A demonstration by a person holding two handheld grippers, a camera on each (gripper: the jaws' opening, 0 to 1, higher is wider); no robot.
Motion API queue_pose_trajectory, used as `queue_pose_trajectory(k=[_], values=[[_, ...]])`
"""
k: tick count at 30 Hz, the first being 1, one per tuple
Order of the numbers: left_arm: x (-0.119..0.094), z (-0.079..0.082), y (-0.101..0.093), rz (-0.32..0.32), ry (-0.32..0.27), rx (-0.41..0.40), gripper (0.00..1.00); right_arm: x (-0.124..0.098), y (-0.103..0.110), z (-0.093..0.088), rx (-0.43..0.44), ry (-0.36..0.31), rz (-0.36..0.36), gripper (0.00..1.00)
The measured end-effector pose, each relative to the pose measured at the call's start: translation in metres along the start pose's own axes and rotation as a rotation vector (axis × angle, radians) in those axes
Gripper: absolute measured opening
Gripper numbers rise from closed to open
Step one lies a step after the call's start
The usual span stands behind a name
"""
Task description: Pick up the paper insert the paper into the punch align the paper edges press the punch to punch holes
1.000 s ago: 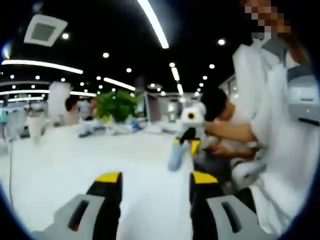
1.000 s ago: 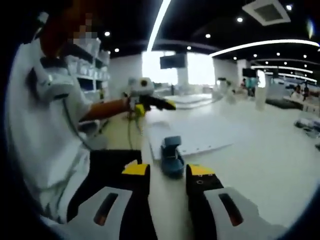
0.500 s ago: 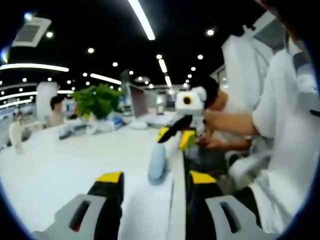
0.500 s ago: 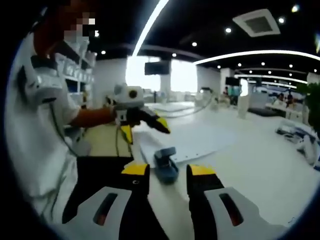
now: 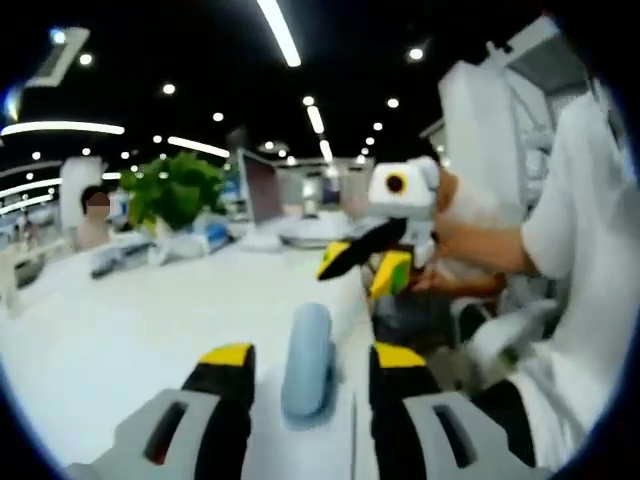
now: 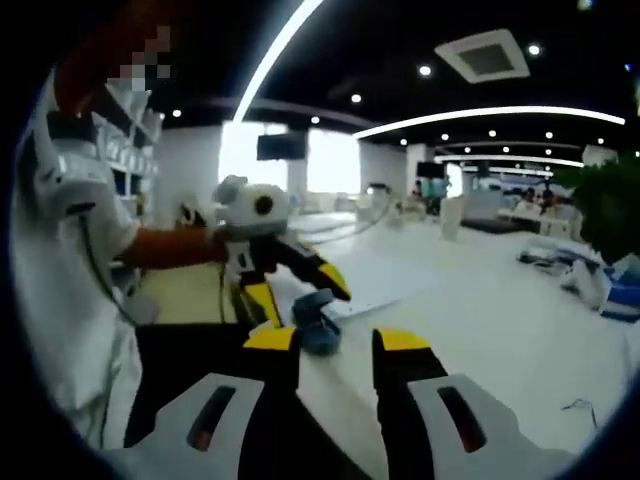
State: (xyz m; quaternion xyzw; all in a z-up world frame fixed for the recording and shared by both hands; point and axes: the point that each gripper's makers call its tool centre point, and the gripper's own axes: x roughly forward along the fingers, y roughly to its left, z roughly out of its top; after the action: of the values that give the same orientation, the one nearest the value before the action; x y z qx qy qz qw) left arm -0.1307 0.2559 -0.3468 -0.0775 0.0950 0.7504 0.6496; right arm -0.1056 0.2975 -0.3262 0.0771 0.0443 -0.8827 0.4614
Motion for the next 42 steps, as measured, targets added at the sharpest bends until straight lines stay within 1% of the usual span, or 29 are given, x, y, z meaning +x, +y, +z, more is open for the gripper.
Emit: queue_pose_trajectory(k=[5,7,12,15,18,21,30,35,37,42], values=[[0.01,-0.003,-0.002,-0.015,0.006,-0.002,0.44,-0.005,-0.004,-0.003,0.023,-0.013,-0.022,0.32],[0.01,-0.003,-0.002,-0.014,0.001,-0.01,0.43,-0.006,-0.004,-0.004,0.028,-0.015,-0.027,0.32],[0.011,-0.008,-0.001,0.008,0.01,-0.004,0.42,-0.007,-0.005,-0.004,0.036,-0.021,-0.034,0.32],[0.011,-0.008,-0.001,0.01,-0.003,-0.022,0.41,-0.008,-0.007,-0.006,0.045,-0.024,-0.039,0.32],[0.011,-0.004,-0.002,0.007,-0.02,-0.032,0.4,-0.008,-0.008,-0.008,0.057,-0.025,-0.044,0.32],[0.012,-0.007,-0.002,0.009,-0.011,-0.033,0.4,-0.007,-0.008,-0.009,0.057,-0.022,-0.047,0.32],[0.014,-0.011,-0.002,0.006,0.001,-0.023,0.4,-0.006,-0.01,-0.006,0.069,-0.04,-0.071,0.32],[0.017,-0.013,-0.004,0.001,0.005,-0.015,0.36,-0.005,-0.009,-0.005,0.075,-0.046,-0.083,0.31],[0.017,-0.013,-0.005,0.001,0.006,-0.006,0.35,-0.004,-0.006,-0.003,0.066,-0.054,-0.081,0.31],[0.016,-0.013,-0.003,0.001,0.002,-0.014,0.35,0.0,-0.002,0.001,0.072,-0.072,-0.082,0.31]])
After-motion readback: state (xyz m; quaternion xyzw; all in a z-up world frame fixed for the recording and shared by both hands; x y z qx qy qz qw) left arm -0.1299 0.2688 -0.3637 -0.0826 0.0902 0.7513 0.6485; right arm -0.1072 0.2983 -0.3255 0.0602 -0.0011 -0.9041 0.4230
